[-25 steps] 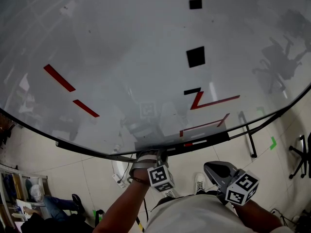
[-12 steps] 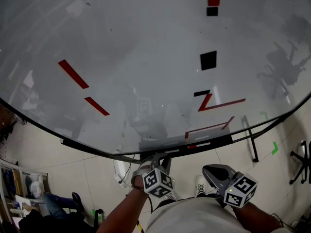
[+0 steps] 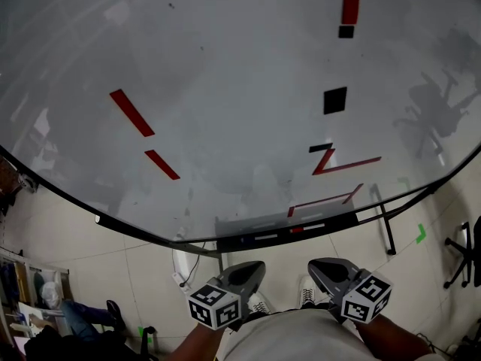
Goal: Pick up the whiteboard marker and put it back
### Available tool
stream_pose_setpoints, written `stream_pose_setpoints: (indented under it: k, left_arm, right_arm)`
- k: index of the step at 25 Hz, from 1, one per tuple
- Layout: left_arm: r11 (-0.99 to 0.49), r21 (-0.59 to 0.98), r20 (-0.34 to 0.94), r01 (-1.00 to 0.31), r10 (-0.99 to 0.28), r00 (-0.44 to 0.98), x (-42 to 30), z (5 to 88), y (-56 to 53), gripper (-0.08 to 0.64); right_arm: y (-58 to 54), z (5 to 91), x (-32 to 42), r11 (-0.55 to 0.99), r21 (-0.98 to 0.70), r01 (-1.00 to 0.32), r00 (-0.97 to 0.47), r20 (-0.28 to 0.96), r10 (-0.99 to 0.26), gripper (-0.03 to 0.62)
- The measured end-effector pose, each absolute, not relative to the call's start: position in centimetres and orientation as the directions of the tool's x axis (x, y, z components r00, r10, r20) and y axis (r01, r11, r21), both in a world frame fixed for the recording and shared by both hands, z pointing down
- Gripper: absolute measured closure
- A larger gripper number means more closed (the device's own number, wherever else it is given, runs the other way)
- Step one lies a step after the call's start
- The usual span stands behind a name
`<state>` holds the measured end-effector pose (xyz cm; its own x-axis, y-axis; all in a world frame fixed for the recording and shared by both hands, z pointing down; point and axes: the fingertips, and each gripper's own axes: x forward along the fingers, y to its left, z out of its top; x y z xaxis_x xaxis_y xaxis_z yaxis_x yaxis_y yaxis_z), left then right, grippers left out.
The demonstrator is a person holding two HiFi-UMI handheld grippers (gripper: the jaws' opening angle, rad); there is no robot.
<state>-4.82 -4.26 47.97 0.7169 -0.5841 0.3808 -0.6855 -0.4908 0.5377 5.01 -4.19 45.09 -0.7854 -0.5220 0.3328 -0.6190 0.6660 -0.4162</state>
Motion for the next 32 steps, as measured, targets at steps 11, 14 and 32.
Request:
stream_pose_setpoints:
  k: [11, 14, 32]
  left_arm:
    - [-0.561, 0.488, 0.332, -0.669, -0.589, 0.736, -5.0, 46.1, -3.7, 0.543]
    - [-0.568, 0.487, 0.327, -0.663, -0.586, 0.742, -5.1, 45.8, -3.5, 0.543]
    - [-0.658, 0.427, 0.318, -0.620, -0.532, 0.785, -4.9, 45.5, -0.1, 0.543]
  right_arm:
    - [-3.7, 44.7, 3.3, 0.658, -0.405, -0.635, -0.772, 0.328, -0.545, 0.591]
    - [-3.6, 44.7, 3.4, 0.649, -0.403, -0.646, -0.763, 0.330, -0.555, 0.591]
    - [0.3, 44.4, 4.0, 0.596, -0.387, -0.704, -0.709, 0.326, -0.625, 0.591]
